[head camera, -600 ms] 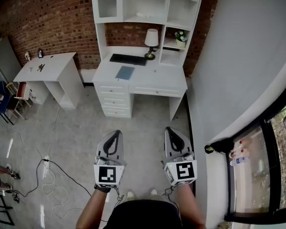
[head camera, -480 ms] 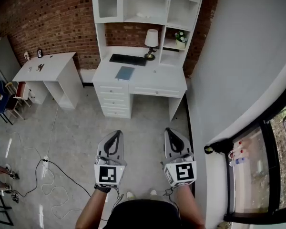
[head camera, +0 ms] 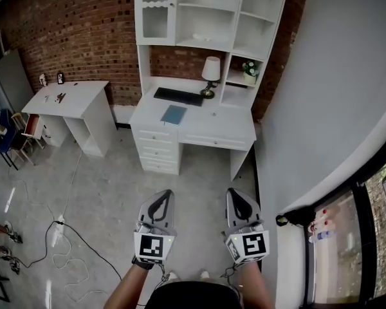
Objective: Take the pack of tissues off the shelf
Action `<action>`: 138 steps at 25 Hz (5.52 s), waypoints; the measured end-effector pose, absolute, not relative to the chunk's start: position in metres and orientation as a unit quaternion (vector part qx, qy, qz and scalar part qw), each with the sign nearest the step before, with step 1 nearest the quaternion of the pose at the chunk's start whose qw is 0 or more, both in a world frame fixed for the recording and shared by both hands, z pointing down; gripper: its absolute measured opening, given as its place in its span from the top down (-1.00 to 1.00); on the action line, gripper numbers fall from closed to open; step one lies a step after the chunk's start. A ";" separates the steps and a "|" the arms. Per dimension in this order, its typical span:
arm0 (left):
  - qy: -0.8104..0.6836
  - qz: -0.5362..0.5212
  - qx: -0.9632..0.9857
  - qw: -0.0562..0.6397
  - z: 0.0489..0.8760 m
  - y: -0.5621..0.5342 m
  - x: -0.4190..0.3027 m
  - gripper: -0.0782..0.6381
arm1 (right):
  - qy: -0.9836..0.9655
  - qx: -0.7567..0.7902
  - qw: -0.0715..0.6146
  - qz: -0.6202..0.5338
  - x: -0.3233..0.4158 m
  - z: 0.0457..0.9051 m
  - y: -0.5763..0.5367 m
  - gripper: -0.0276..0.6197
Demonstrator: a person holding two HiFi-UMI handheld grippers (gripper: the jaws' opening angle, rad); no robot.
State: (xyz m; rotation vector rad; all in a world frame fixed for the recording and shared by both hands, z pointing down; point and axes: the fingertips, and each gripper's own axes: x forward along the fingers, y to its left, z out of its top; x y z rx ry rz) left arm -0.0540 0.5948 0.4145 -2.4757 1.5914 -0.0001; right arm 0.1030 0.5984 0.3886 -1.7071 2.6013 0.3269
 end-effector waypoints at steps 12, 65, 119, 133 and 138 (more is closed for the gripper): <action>0.547 -0.009 -0.831 0.098 0.424 0.601 -0.093 0.74 | 0.856 -0.506 0.007 0.106 0.069 0.392 0.589 0.06; 0.532 -0.008 -0.841 0.101 0.381 0.154 -0.059 0.74 | 0.844 -0.529 0.022 0.085 0.097 0.373 0.159 0.06; 0.525 -0.016 -0.846 0.098 0.351 -0.375 -0.079 0.74 | 0.840 -0.541 -0.002 0.044 0.097 0.353 -0.349 0.06; 0.548 -0.002 -0.832 0.088 0.276 -0.472 -0.064 0.74 | 0.892 -0.447 -0.027 0.057 0.080 0.264 -0.445 0.07; 0.538 -0.001 -0.840 0.078 0.260 -0.503 -0.050 0.74 | 0.906 -0.418 -0.046 0.047 0.066 0.244 -0.490 0.07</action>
